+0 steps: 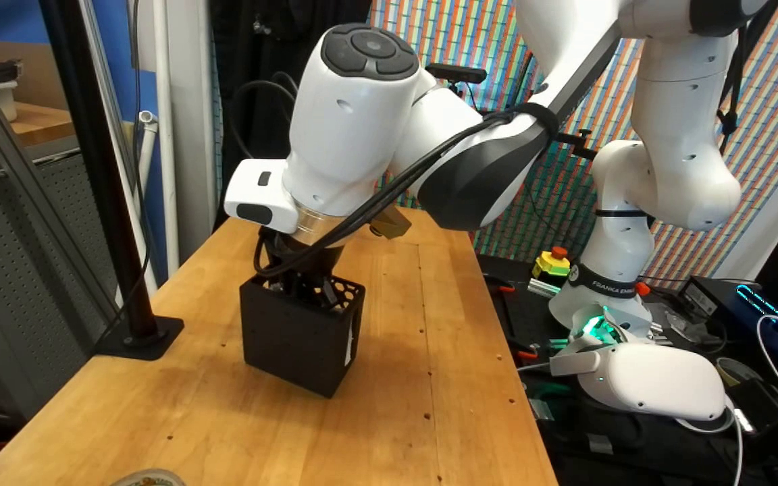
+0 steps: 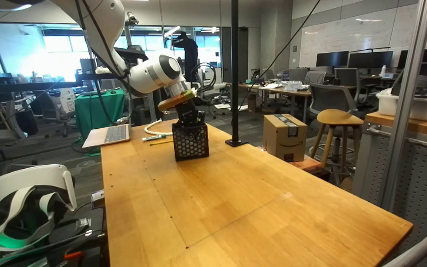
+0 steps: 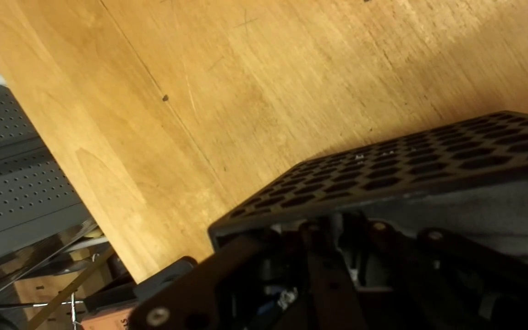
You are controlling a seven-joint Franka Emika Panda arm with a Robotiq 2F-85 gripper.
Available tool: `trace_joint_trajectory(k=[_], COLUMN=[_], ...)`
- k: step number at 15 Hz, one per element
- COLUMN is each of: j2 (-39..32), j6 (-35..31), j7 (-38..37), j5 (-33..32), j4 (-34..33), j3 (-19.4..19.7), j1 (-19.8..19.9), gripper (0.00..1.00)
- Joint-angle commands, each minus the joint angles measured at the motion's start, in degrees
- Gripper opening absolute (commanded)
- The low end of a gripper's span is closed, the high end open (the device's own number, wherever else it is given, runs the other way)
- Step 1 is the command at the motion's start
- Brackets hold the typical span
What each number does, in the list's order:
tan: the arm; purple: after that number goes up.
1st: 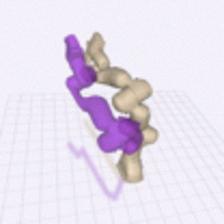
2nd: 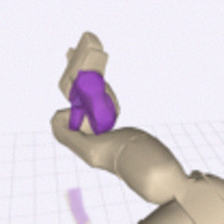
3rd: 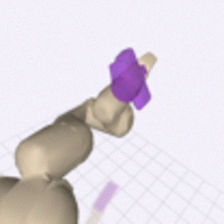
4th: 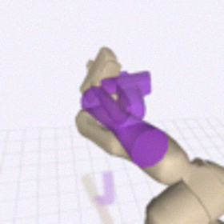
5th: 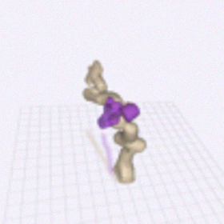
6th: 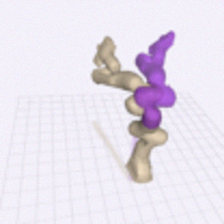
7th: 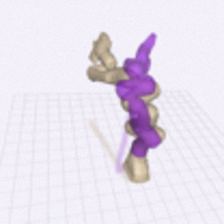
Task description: Put the towel in the box
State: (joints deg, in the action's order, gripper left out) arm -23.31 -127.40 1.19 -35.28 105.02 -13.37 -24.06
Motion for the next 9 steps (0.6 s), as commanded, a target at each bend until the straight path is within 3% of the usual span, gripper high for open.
trace_joint_trajectory(k=[1,9], j2=[2.4,5.8], j6=[-1.4,-3.0], j7=[-1.3,2.7], j5=[-1.5,2.9], j4=[0.5,-0.6], j3=[0.7,-0.7], j1=[-0.1,1.8], gripper=[0.17,0.17])
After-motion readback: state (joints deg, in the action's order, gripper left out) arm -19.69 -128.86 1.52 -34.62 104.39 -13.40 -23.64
